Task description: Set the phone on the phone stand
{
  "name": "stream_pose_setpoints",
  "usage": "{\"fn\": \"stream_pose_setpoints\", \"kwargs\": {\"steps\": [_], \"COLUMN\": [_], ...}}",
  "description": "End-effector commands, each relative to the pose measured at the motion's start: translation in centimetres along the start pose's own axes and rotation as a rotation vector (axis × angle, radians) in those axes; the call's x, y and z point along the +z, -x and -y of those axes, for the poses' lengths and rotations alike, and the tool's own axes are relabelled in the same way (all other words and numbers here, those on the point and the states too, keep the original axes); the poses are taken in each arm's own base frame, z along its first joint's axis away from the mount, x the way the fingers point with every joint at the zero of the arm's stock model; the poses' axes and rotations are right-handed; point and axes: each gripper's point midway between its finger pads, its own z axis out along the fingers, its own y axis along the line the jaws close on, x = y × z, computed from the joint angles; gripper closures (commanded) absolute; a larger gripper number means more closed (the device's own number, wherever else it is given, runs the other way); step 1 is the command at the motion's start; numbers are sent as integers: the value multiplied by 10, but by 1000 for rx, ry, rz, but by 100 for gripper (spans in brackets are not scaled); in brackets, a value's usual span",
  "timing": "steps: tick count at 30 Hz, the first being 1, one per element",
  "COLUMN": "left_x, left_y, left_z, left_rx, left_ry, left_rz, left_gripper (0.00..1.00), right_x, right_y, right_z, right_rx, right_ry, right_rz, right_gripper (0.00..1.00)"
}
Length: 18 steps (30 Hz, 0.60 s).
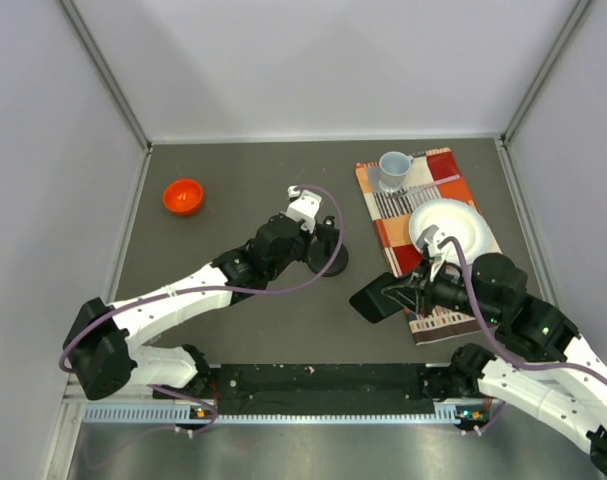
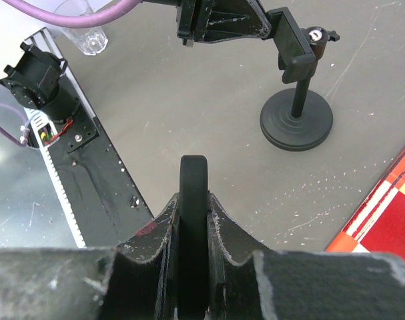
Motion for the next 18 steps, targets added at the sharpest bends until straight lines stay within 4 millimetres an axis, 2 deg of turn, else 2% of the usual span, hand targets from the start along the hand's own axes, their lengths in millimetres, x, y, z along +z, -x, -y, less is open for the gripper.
{"fn": "stream_pose_setpoints", "kwargs": {"steps": [1,7,11,18], "left_x": [1,3,6,8], "left_y": [17,20,19,17], "left_z": [2,1,2,-2], "left_rx": [-9,-10,-3,31], "left_ry": [-3,4,7,29], "left_rz": [55,59,52,48], "left_gripper": [79,71,72,87], "right_x": [-5,-3,-1,6], "right_y": [40,41,41,40], "right_z": [-11,-11,-12,-14], "right_rx": [-18,-18,-26,-69], "right_ry": [36,39,49,73], "right_rz": [124,120,110,84], "right_gripper": [100,100,100,100]}}
